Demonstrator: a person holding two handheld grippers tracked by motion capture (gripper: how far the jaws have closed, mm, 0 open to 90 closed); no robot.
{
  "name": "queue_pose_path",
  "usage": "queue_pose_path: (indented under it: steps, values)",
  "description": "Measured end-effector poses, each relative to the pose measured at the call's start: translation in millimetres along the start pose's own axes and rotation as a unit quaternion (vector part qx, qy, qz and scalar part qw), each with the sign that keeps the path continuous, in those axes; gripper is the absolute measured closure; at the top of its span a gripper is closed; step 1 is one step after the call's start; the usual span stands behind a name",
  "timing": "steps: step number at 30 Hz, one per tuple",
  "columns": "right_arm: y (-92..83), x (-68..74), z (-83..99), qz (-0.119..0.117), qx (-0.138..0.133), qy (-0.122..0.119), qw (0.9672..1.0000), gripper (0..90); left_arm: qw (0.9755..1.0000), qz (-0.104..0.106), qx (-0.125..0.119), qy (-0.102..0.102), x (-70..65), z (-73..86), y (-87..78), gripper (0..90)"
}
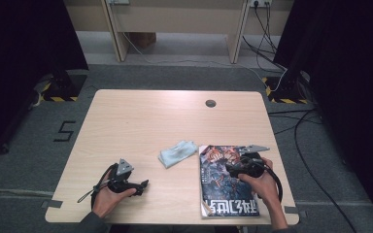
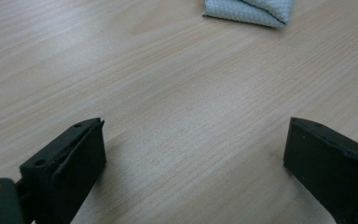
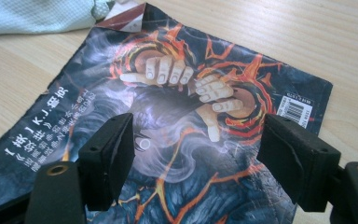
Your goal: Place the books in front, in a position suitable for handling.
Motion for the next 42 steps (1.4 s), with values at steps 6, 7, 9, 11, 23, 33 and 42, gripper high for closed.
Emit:
queue_pose_path:
  steps: [6,7,9,11,23,33,42]
  values:
    - [0.7,2.3,-3.8,0.000,0.002,-0.003,1.0000,27.8,1.0000,0.001,0.002,0.001,-0.2,-0.2,-0.3,4.7]
    - [0.7,3.2,-4.7,0.000,0.003,-0.003,1.0000,27.8,1.0000,0.001,0.004,0.003,-0.3,-0.1,-0.3,4.5]
    - [0.9,6.0,-8.5,-0.001,-0.001,-0.008,1.0000,27.9,1.0000,0.004,0.006,0.004,-0.4,-0.1,-0.6,4.5]
    - [1.1,6.9,-10.0,-0.001,-0.001,-0.008,1.0000,28.0,1.0000,0.005,0.006,0.005,-0.3,-0.3,-0.6,4.5]
    - [16.6,31.0,-58.8,-0.006,-0.025,-0.069,0.9973,28.1,1.0000,0.004,0.005,0.006,0.8,-0.8,1.2,2.1]
    - [58.9,47.9,-94.8,-0.027,-0.010,-0.091,0.9954,27.3,0.9999,0.006,0.005,0.008,1.0,-0.7,1.4,1.9]
    - [88.7,56.1,-103.1,-0.030,0.016,-0.096,0.9948,27.3,0.9999,0.007,0.004,0.008,1.1,-0.6,1.4,1.9]
Point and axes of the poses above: each handheld gripper's, and its own axes: y roughly forward along the jaws, z roughly out of its underside, x roughly to its left, the point moved 4 cm from there along y, roughly forward along the jaws, and after that the axes turned 7 degrees about -y, right-handed, at the moved point
